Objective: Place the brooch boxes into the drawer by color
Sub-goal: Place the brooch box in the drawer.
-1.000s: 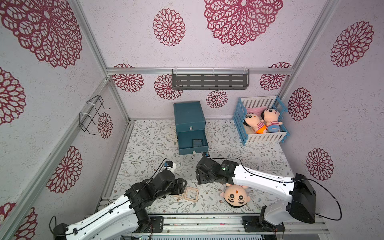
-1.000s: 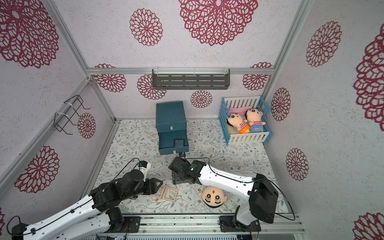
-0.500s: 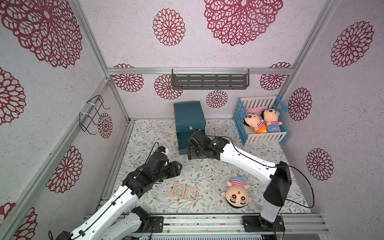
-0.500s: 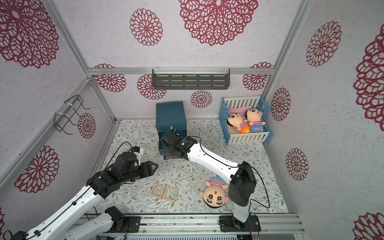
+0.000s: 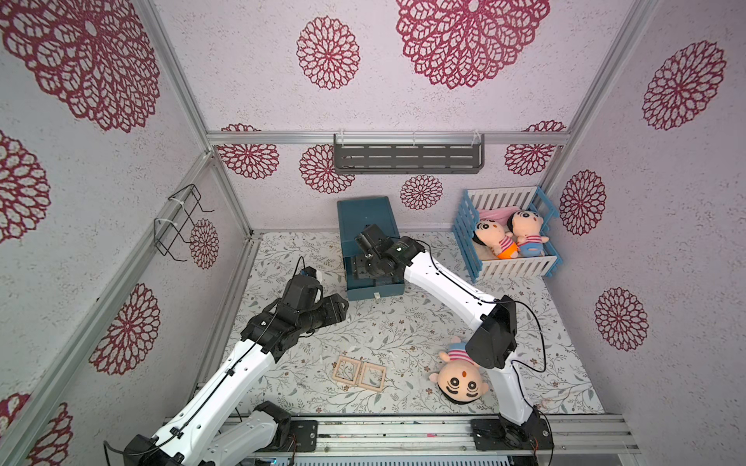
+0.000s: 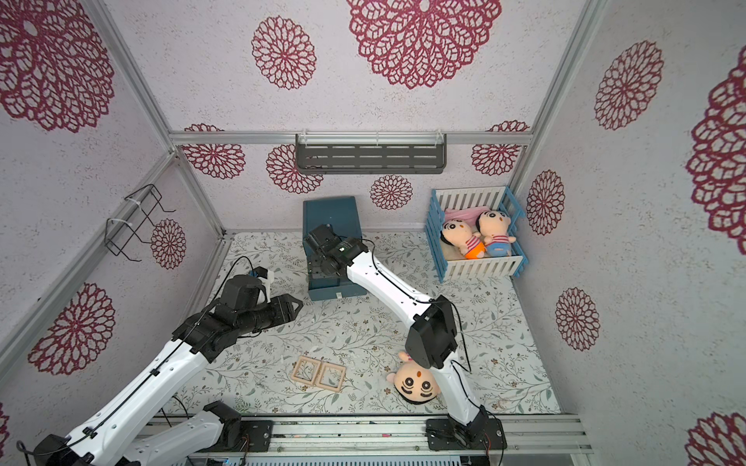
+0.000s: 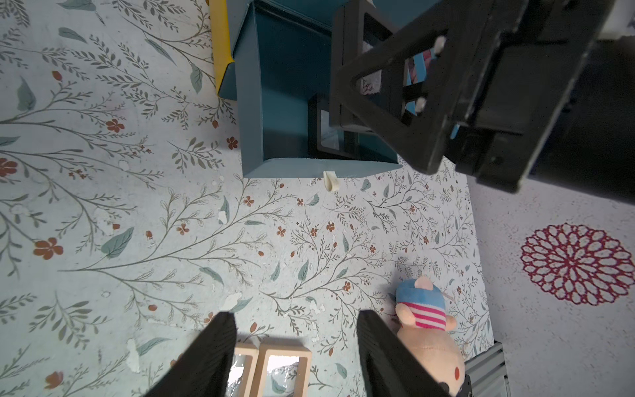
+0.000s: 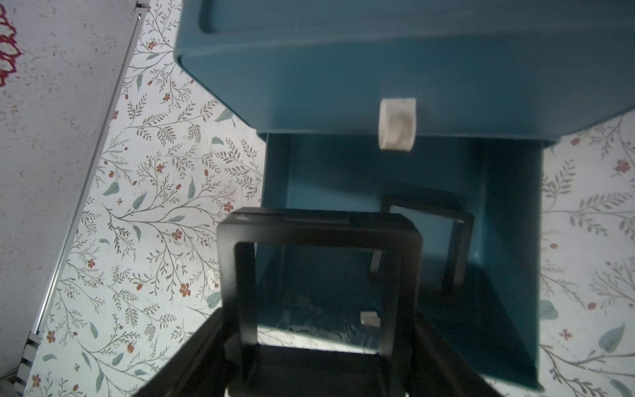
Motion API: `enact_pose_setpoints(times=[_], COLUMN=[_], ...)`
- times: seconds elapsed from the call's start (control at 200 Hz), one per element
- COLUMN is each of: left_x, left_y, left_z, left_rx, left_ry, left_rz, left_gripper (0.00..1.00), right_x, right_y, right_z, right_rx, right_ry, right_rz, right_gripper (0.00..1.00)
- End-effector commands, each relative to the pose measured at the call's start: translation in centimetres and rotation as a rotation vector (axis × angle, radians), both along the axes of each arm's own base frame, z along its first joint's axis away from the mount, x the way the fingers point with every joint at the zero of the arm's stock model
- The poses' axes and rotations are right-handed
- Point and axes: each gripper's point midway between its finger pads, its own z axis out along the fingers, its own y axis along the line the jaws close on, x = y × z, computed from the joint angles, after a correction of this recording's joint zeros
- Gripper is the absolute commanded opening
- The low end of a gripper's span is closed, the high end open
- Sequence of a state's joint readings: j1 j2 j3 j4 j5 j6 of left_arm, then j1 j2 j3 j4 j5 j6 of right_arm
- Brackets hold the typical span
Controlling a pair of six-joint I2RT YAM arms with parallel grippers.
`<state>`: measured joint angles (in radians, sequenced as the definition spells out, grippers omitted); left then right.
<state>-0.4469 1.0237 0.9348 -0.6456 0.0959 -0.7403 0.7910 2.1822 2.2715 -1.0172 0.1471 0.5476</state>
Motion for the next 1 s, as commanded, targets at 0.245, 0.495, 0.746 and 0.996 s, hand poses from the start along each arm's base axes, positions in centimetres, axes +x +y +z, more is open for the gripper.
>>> enact_pose_setpoints(times=[0.245,0.495,0.746,0.996], left_x=[3.4,4.1,4.1,4.1], left_y=[1.0,1.4,1.2,1.0], left_z=[1.5,0.9,0.9,0.9], left_rx=[0.006,0.062,0.056,0.049], left_ry=[-0.045,-0.013,-0.008,-0.005], left_rz=[0.045,0.050,0.043,0.037], left_gripper=[0.63,0.63,0.63,0.63], right_x=[1.9,2.7,3.1,3.3], right_y=[0.5,0.7,1.2,1.7], right_z=[-0.8,-2.5,-3.9,-4.7], right_rx=[-0.002,0.001,0.017,0.024], right_ry=[0.000,0.020,0.044,0.054], right_rz=[0.015,0.016,0.025,0.031], right_gripper=[0.47,0.46,0.46,0.47])
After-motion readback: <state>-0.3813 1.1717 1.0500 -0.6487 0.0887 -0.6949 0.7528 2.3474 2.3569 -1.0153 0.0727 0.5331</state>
